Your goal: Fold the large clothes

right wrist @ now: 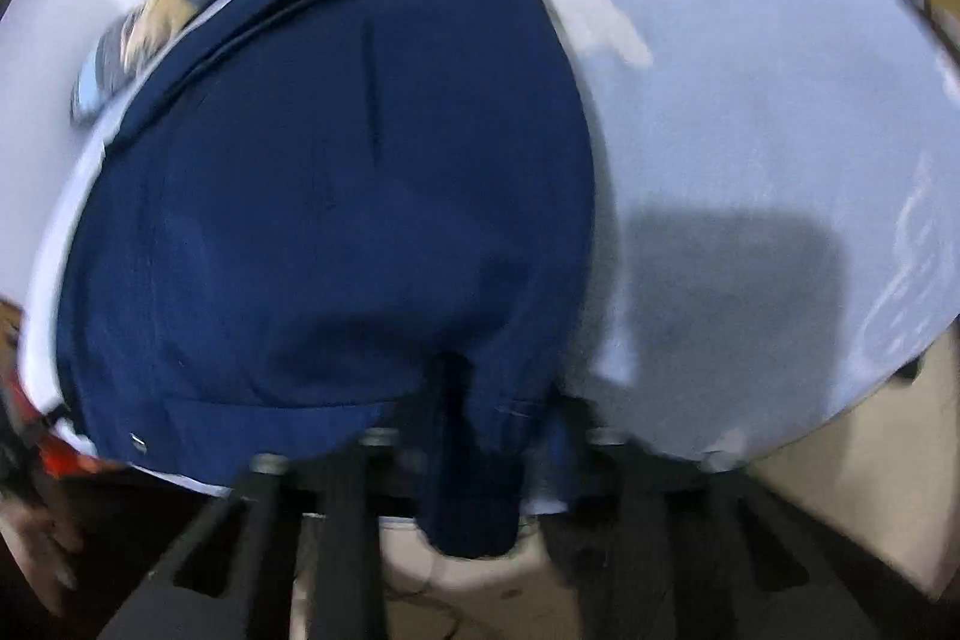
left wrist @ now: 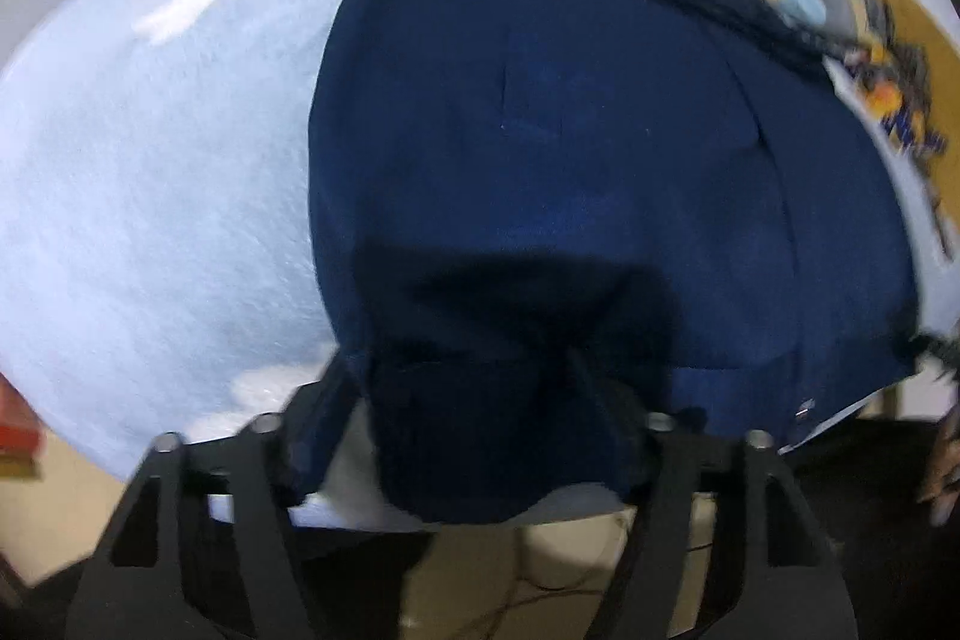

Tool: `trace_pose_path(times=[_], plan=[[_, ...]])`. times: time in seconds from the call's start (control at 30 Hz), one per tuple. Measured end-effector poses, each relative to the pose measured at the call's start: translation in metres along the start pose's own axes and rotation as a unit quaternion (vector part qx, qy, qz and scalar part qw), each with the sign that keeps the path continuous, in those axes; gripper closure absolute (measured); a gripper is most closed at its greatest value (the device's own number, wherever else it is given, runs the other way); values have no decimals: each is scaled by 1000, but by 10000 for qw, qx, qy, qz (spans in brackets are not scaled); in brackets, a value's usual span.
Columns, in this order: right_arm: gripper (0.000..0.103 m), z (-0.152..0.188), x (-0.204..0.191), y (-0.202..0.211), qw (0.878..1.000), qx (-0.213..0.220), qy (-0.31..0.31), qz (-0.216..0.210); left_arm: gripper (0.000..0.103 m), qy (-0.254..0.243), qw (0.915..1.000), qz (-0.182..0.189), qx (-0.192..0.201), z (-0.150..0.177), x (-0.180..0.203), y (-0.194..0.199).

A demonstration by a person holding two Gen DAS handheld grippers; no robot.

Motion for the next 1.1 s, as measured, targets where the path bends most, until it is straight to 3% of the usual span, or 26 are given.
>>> trace_pose_path(times=[0.07,0.17,0.3,0.33,0.37,0.43,0.5,0.6,0.73,0.83,0.9,0.93,0.97,1.1], plan=[[89,2,2,11,9994,201,-29,266,67,-24,9999,-119,43,5,3,10],[89,6,10,30,9957,576,-213,687,70,194,9991,-312,188,4,-7,19],[89,12,14,31,9969,582,-365,388,70,459,9985,105,262,5,-18,20],[88,11,19,30,9973,521,-485,196,65,591,9973,295,321,5,-23,23],[84,12,24,28,9972,446,-602,-60,49,695,9960,438,346,4,-22,25],[82,10,33,20,9934,249,-962,-569,35,860,9934,597,460,3,-27,27],[81,15,35,14,9888,80,-1226,-852,35,875,9921,698,564,3,-29,30],[66,16,33,6,9828,-112,-1442,-1144,35,754,9935,682,509,-1,-29,23],[63,12,17,1,9886,-88,-1191,-919,33,474,9971,349,473,-9,-20,13],[63,8,6,-4,9934,-22,-949,-649,23,434,9972,347,497,-9,-15,9],[77,5,1,-3,9963,48,-738,-449,40,330,9972,246,622,-7,-9,15],[90,4,-4,3,9970,146,-586,-477,75,229,9968,140,748,-6,-6,21],[90,3,-6,7,9970,212,-534,-521,92,146,9965,0,822,-5,-3,25],[89,5,-13,3,9983,239,-399,-342,91,217,9965,61,810,-7,-8,19]])
Point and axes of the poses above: each gripper's, at about its wrist camera, not at the fingertips, and y roughly against the way its jaws point, x to its right, z to its underside, the point moved 1 cm from there along -y, roughly the way its jaws point, and after that the axes turned 14 degrees about z, right-handed, at the moved point
